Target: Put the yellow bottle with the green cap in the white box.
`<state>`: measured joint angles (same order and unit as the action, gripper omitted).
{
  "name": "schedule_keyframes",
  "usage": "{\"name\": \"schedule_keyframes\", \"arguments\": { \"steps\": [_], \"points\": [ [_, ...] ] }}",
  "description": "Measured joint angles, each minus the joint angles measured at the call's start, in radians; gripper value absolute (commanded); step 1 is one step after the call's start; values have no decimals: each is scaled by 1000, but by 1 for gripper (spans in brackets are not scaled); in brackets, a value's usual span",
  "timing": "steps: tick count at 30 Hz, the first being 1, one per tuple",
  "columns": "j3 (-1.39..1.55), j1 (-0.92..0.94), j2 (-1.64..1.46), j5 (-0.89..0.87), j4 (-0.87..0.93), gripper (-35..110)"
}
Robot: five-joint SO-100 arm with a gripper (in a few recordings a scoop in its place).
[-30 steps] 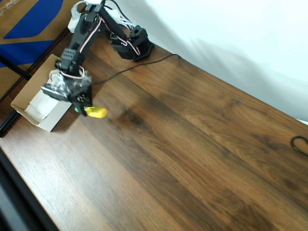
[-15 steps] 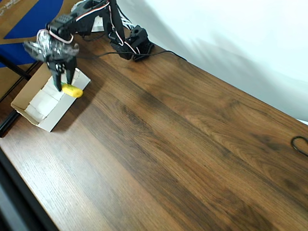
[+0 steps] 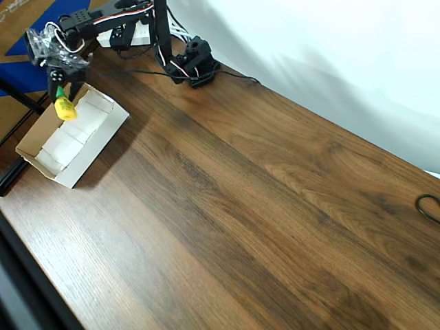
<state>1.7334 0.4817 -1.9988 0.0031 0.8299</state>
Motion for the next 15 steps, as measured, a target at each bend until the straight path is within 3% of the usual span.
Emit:
{"name": "schedule_keyframes", "arguments": {
  "steps": [4, 10, 15],
  "points": [
    [20, 89, 25, 0, -25, 0],
    [5, 77, 103, 0, -25, 0],
    [-176, 32, 281, -15, 9, 0]
  ]
}}
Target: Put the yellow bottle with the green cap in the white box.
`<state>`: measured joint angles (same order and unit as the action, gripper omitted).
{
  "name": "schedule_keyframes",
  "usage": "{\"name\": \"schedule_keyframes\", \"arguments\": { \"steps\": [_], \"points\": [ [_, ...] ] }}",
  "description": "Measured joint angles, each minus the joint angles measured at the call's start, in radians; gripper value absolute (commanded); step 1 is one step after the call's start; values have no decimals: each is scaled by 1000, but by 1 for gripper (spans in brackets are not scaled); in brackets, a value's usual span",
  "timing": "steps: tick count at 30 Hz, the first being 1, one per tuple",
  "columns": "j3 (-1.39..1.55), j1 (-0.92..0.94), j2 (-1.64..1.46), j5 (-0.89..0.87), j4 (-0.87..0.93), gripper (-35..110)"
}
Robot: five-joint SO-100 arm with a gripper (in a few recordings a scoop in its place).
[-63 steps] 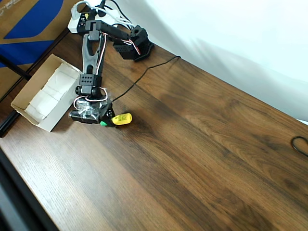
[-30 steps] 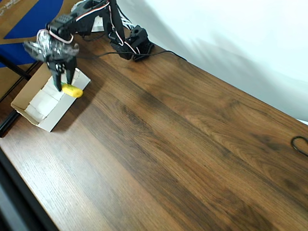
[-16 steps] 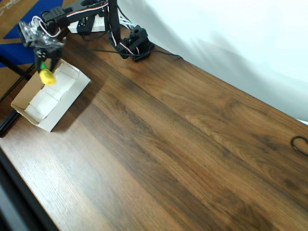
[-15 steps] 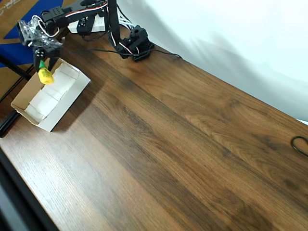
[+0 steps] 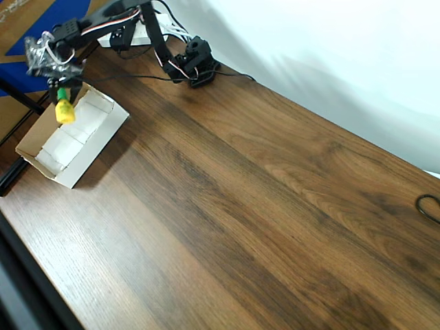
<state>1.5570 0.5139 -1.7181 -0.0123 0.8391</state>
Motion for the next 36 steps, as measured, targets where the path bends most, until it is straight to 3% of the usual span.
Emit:
{"name": "schedule_keyframes", "arguments": {
  "steps": [14, 18, 22, 27, 31, 36],
  "points": [
    [-278, 124, 374, 14, -11, 0],
    [-287, 144, 383, 15, -12, 13],
    [-287, 146, 383, 14, -21, 16],
    [-293, 147, 383, 14, -21, 14],
    [-282, 141, 377, 14, -23, 0],
    [-100, 106, 186, 8, -51, 0]
  ]
}}
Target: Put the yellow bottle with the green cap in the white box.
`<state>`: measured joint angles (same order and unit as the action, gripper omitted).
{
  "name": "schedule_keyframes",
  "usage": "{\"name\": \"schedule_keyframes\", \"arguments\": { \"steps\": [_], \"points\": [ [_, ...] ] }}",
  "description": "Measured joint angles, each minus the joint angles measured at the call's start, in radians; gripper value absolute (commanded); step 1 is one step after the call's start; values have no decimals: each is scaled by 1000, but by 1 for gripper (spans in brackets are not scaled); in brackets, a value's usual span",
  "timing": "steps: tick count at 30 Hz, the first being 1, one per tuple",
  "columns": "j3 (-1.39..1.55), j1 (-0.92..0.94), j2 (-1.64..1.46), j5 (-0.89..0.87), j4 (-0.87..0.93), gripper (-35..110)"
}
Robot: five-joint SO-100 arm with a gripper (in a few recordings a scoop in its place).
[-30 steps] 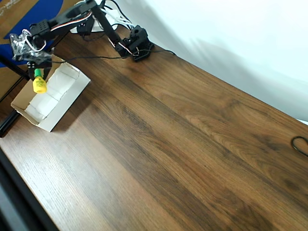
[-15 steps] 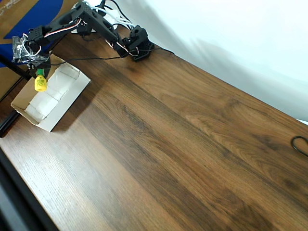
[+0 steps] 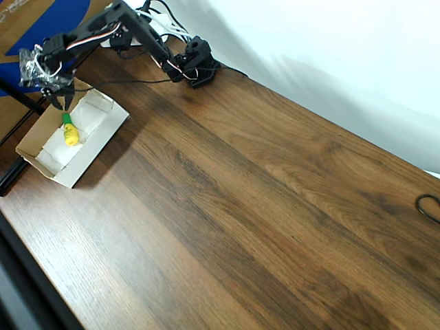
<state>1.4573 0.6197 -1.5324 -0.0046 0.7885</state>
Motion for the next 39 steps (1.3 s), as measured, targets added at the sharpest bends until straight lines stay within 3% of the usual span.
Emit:
{"name": "schedule_keyframes", "arguments": {
  "steps": [15, 23, 39],
  "points": [
    [666, -308, -833, 8, -41, 0],
    [1163, -468, -1347, 121, -138, 0],
    [1680, -494, -1983, 196, 12, 0]
  ]
}}
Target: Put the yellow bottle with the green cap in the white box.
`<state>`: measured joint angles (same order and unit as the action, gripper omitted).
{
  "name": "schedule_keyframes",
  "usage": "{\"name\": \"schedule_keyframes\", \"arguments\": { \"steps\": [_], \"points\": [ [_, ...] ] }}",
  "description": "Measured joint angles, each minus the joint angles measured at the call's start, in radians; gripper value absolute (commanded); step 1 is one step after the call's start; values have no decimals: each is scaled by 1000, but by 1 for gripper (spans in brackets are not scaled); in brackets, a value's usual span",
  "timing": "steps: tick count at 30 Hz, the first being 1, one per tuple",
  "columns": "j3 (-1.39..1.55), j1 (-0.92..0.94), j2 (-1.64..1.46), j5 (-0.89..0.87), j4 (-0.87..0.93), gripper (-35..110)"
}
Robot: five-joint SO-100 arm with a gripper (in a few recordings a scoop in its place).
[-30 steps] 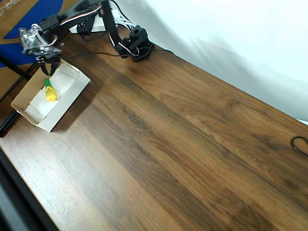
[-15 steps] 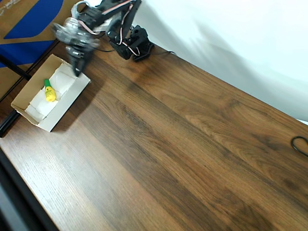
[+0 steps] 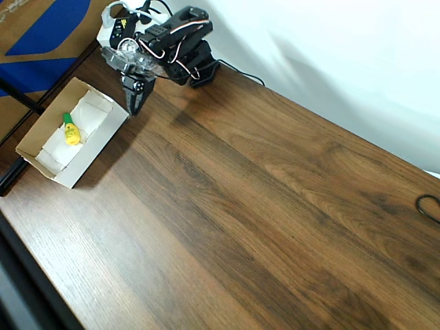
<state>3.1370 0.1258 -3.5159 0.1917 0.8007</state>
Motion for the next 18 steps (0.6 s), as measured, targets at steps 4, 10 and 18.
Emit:
{"name": "schedule_keyframes", "arguments": {
  "steps": [4, 10, 18],
  "points": [
    [9, 0, -12, -12, 54, 0],
    [9, 2, -12, 11, 195, 0],
    [9, -72, -14, 32, 460, 0]
  ]
}}
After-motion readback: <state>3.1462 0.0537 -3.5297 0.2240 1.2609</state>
